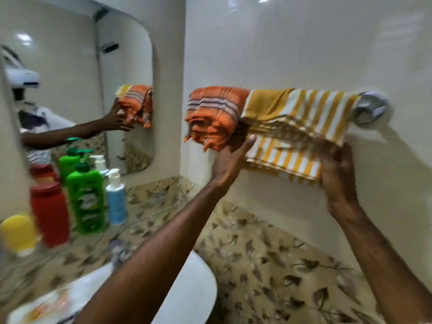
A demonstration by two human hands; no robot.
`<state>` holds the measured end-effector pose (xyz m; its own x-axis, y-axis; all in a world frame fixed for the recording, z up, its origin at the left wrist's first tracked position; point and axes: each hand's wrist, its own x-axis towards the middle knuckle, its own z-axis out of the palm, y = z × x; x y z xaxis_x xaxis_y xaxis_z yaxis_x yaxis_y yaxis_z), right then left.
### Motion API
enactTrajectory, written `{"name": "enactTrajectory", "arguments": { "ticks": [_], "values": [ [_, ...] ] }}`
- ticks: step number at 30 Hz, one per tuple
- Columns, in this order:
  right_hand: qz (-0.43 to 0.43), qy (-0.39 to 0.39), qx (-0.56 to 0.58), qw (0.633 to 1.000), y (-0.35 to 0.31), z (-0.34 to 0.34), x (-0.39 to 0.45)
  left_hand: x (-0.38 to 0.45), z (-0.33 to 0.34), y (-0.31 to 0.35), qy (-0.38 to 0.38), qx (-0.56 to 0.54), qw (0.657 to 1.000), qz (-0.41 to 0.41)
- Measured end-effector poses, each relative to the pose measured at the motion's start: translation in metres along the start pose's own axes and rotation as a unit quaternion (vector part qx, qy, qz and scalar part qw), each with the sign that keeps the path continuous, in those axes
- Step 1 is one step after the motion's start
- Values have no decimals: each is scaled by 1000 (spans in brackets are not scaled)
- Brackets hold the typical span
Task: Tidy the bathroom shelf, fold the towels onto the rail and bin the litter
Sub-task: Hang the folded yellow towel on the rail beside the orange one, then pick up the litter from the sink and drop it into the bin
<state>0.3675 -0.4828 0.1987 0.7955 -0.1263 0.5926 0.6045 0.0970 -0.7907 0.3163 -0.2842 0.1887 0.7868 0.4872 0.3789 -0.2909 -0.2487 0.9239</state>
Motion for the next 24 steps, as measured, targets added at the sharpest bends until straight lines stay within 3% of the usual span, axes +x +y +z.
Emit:
{"name": "enactTrajectory", "arguments": {
  "ticks": [3, 6, 9, 11, 14, 17, 20, 24],
  "values": [
    [36, 29, 13, 999, 59, 2, -55, -43, -44, -40, 75, 117, 990, -36],
    [135, 13, -13, 991, 116, 21, -123, -95, -105, -104, 138, 185, 970, -79],
    [242, -170, -69, 953, 157, 62, -195, -159, -176, -170, 189, 226, 943, -155],
    [251, -321, -112, 906, 174, 91, -244, -202, -220, -209, 225, 252, 922, -190],
    [209, -495, -162, 828, 183, 130, -318, -263, -276, -261, 273, 298, 875, -267],
    [151, -610, -177, 758, 187, 164, -375, -308, -315, -296, 297, 351, 829, -317],
    [65, -677, -213, 701, 193, 204, -420, -328, -342, -327, 333, 380, 795, -335],
    [-79, -698, -277, 656, 206, 263, -467, -320, -365, -365, 336, 346, 796, -365]
  ]
}}
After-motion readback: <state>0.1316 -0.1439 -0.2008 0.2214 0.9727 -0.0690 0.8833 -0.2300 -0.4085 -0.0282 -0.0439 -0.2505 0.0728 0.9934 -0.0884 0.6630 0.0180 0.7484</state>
